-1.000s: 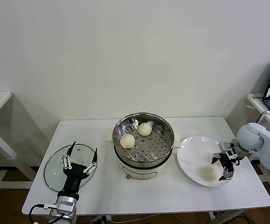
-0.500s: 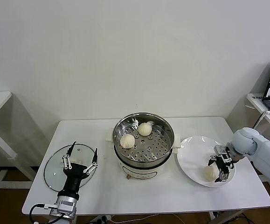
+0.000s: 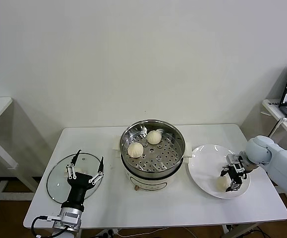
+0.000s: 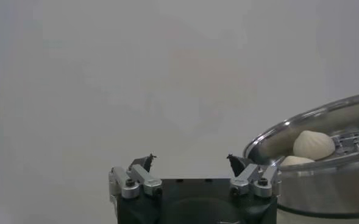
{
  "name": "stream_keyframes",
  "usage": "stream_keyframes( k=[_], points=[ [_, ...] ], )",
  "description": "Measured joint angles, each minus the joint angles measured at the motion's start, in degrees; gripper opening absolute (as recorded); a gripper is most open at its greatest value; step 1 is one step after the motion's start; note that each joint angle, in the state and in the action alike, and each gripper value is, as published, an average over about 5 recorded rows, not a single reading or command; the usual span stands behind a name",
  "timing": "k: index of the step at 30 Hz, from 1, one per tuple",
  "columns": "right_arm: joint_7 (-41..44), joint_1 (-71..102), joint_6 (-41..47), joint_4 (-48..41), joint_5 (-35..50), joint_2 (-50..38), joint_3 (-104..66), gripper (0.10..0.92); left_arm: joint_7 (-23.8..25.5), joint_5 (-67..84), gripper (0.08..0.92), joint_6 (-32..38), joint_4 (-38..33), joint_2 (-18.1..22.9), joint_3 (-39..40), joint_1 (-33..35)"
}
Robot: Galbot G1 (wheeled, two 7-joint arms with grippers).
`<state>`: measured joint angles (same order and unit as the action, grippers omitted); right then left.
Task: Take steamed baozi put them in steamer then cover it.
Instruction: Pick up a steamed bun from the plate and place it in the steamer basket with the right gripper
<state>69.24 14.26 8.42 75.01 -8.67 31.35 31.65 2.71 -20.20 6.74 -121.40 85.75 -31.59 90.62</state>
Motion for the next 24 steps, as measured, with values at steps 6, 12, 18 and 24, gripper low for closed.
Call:
stream_keyframes(
  k=[6,12,18,24],
  points=[
    [0.7,-3.1,0.6,1.4,2.4,-1.8,1.7,0.696,-0.1,0.0,0.823,0.0,-0.1,0.1,0.3,0.0],
    [1.3,-12.6,0.7,3.6,6.2,-3.9,8.0,0.696,-0.2,-0.1,0.823,-0.1,-0.7,0.2,0.7,0.2],
    [1.5,-27.0,0.3,6.4,10.6,-4.0,17.8,0.696,-0.2,-0.4,0.823,-0.1,-1.1,0.1,1.1,0.6],
    [1.6,-41.4,-2.2,9.5,14.0,-1.6,26.8,0.693,-0.2,-0.3,0.823,-0.1,-1.4,-0.1,1.0,0.6]
  ],
)
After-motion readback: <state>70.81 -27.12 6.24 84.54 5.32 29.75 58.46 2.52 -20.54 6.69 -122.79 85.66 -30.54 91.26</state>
